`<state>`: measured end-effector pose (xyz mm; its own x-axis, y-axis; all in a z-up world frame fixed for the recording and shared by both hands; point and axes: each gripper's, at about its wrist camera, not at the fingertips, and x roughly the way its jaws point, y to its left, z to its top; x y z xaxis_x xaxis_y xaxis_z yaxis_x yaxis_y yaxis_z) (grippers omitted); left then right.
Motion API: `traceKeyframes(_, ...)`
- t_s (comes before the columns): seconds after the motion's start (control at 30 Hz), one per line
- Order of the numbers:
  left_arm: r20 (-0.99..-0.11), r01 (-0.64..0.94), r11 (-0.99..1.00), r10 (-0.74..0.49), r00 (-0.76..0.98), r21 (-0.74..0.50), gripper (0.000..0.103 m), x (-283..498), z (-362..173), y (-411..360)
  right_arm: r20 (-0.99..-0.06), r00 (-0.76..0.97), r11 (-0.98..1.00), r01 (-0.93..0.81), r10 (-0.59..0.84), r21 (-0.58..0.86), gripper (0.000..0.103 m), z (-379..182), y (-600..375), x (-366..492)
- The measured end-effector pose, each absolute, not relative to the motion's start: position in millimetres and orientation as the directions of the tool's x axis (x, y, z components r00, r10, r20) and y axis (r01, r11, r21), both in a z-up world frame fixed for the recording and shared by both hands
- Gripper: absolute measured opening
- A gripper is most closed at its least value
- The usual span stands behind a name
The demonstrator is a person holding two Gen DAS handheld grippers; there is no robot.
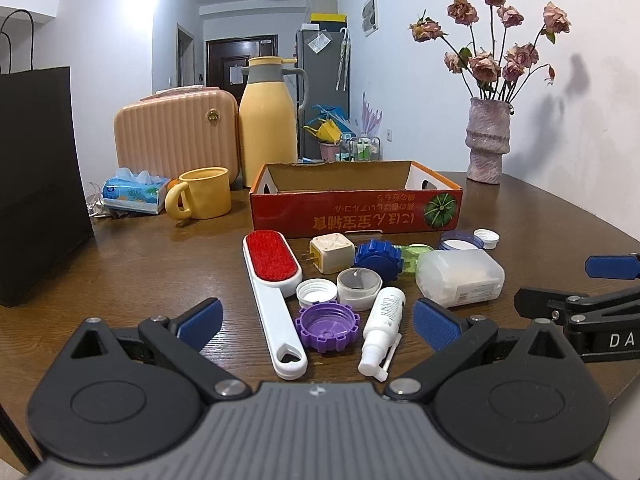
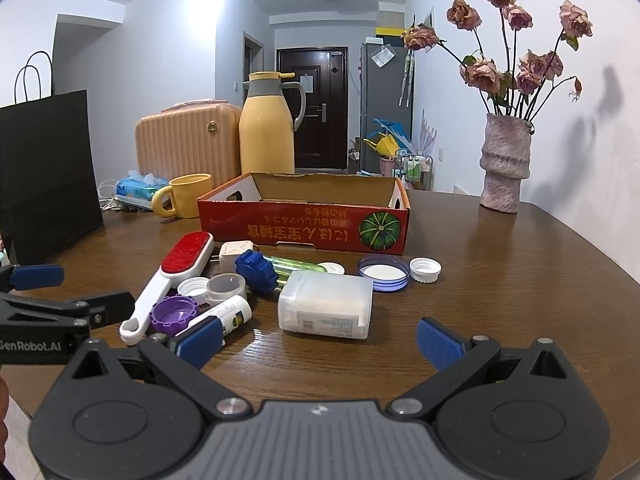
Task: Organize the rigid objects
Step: 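Grasp the translucent white plastic box with the right gripper while the left gripper approaches the red lint brush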
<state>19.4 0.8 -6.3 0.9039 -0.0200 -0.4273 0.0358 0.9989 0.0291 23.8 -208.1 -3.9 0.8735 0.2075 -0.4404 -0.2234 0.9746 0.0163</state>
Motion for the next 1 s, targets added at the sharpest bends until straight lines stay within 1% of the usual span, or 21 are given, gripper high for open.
traceKeyframes(0.43, -0.476, 0.03, 0.999, -0.014, 0.879, 0.025, 0.103, 54, -16, 9, -0.504, 0.843, 0.979, -0.205, 0.187, 0.019, 0.103, -14, -202, 65)
traceKeyframes(1.0, -0.581, -0.054, 0.999, 0.048, 0.813, 0.006, 0.103, 111, -29, 36, -0.592, 0.792, 0.984, -0.18, 0.148, 0.004, 0.103, -34, -175, 132)
